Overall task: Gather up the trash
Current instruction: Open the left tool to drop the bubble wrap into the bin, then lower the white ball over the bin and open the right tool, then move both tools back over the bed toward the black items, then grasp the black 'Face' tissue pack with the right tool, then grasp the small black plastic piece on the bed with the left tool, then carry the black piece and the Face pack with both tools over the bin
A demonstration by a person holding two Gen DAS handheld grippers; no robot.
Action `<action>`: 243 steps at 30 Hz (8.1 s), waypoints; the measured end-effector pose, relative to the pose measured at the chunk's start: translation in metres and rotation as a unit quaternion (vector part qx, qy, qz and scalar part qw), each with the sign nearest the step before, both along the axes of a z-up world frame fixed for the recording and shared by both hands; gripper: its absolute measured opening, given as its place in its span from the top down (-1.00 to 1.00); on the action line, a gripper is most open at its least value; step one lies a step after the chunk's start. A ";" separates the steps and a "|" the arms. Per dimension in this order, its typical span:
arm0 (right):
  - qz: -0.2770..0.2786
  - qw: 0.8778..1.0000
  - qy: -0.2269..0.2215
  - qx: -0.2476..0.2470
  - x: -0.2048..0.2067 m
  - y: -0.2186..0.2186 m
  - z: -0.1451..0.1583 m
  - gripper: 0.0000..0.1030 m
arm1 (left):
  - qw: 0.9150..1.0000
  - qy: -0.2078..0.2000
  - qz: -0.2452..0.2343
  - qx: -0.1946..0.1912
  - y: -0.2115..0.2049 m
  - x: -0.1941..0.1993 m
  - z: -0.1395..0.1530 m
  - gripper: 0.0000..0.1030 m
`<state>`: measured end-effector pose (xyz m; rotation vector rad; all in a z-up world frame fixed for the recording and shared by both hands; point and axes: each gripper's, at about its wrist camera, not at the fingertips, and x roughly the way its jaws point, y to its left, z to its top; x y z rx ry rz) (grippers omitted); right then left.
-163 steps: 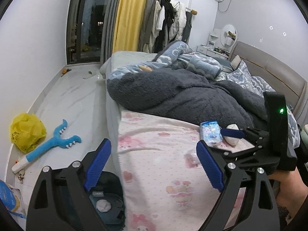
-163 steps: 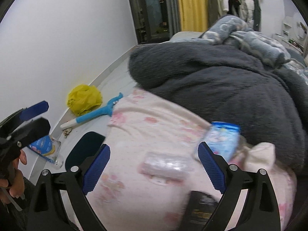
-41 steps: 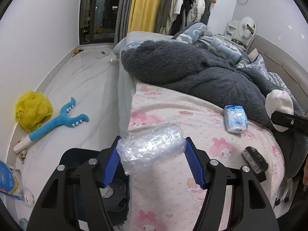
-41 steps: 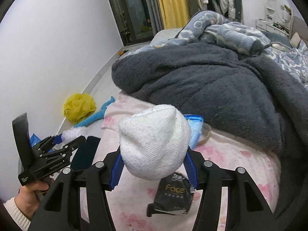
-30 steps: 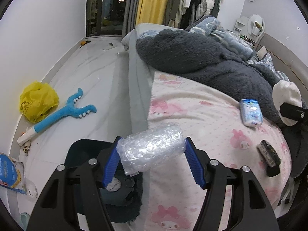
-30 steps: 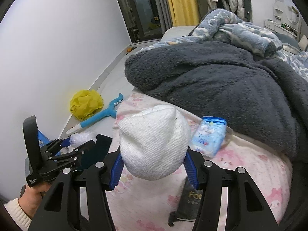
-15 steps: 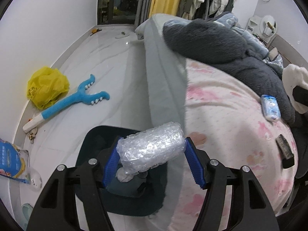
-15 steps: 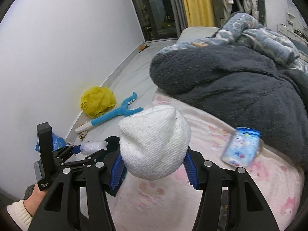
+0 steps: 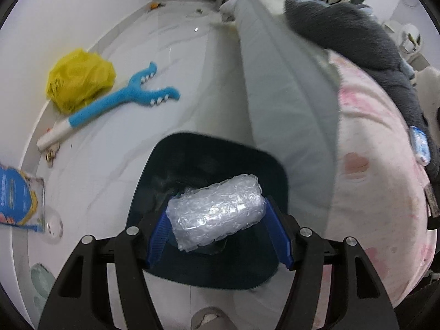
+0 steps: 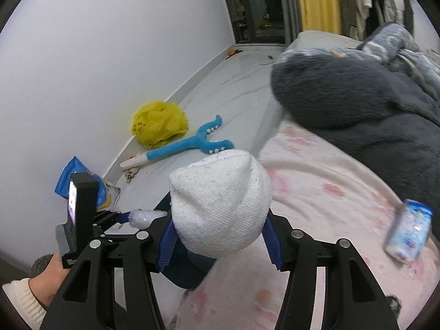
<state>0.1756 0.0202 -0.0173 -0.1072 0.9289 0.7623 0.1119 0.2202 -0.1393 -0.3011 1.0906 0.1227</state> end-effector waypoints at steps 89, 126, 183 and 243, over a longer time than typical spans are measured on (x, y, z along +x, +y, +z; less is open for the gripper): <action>0.019 0.997 0.025 -0.077 -0.021 0.041 -0.055 -0.86 | 0.961 -0.265 -0.015 0.072 0.002 -0.065 0.148 -0.89; -0.191 0.974 0.093 -0.077 0.015 -0.201 -0.028 -0.92 | 0.946 -0.249 -0.201 0.047 -0.161 -0.025 0.145 -0.92; -0.210 0.973 0.092 0.011 0.002 -0.281 -0.019 -0.05 | 0.903 -0.140 -0.404 0.043 -0.334 0.002 0.052 -0.32; -0.144 0.988 0.042 0.046 0.013 -0.216 -0.004 -0.05 | 0.974 -0.135 -0.175 0.045 -0.209 0.031 0.070 0.58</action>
